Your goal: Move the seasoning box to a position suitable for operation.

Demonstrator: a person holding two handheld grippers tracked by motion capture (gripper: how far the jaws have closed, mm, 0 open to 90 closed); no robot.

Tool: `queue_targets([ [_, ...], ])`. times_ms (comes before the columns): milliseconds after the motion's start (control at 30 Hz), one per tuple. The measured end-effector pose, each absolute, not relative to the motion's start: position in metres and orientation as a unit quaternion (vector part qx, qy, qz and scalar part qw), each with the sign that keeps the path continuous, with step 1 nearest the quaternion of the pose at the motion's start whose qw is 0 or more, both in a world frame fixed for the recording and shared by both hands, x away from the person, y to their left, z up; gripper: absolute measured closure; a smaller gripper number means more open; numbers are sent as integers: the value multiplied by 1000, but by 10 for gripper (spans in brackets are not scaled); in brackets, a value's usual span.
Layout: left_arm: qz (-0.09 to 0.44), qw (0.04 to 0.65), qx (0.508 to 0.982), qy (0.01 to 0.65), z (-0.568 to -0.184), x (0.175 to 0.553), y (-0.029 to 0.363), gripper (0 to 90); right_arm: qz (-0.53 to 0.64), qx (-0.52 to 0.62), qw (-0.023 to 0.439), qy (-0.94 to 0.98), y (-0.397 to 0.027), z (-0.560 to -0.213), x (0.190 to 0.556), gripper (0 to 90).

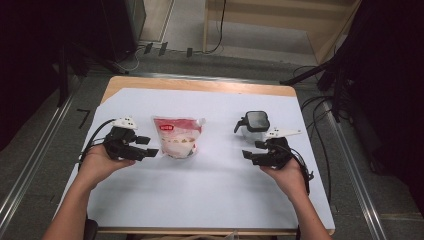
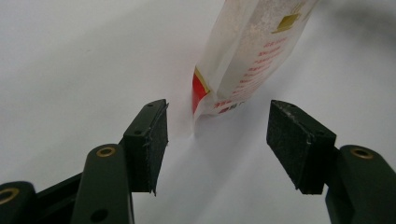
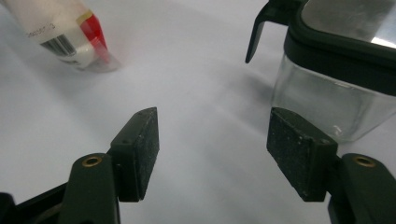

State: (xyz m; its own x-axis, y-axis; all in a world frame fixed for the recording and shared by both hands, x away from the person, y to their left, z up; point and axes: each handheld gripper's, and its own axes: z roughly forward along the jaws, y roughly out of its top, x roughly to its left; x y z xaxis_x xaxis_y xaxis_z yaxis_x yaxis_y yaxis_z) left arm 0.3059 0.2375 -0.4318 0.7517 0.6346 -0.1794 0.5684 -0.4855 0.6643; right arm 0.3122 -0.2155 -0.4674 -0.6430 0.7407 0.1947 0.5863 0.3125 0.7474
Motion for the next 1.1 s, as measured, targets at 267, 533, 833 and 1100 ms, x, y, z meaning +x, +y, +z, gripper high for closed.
queue_targets([
  [267,46,376,859,344,-429,310,239,393,410,433,107,795,-221,-470,318,344],
  [533,39,376,860,343,-432,309,240,376,403,464,120,780,-228,-472,333,302],
  [833,47,374,859,345,-430,303,244,367,368,496,163,769,-220,-482,345,151],
  [1100,48,377,857,348,-429,303,245,365,382,524,187,738,-220,-487,354,135],
])
